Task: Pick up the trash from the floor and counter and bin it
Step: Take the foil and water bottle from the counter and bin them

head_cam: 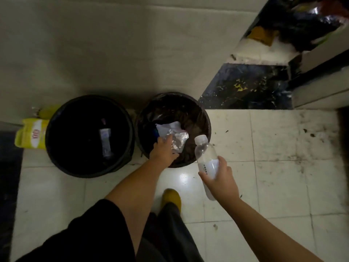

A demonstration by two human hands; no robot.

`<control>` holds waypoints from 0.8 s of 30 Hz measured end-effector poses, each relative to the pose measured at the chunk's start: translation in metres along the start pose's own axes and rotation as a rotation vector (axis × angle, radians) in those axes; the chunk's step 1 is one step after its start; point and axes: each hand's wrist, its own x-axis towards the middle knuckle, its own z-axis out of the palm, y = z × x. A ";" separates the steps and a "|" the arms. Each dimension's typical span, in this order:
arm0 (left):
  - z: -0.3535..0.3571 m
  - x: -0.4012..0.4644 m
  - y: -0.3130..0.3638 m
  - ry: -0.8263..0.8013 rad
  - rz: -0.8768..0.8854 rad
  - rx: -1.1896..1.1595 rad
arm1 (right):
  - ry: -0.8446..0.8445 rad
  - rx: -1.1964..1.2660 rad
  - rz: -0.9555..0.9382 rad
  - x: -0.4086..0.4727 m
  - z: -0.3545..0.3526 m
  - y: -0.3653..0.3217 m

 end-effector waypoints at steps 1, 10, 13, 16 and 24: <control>0.002 0.002 -0.003 -0.008 0.001 -0.027 | -0.004 -0.015 -0.006 0.004 0.001 -0.001; -0.044 -0.067 -0.097 0.030 -0.092 -0.041 | -0.107 -0.178 -0.194 -0.013 -0.003 -0.103; -0.056 -0.086 -0.148 0.054 -0.196 0.085 | -0.208 -0.232 -0.356 -0.017 0.018 -0.158; -0.051 -0.089 -0.192 0.028 -0.221 0.189 | -0.260 -0.382 -0.466 -0.011 0.056 -0.210; 0.004 -0.069 -0.244 0.230 -0.128 0.181 | -0.304 -0.927 -0.519 0.037 0.192 -0.279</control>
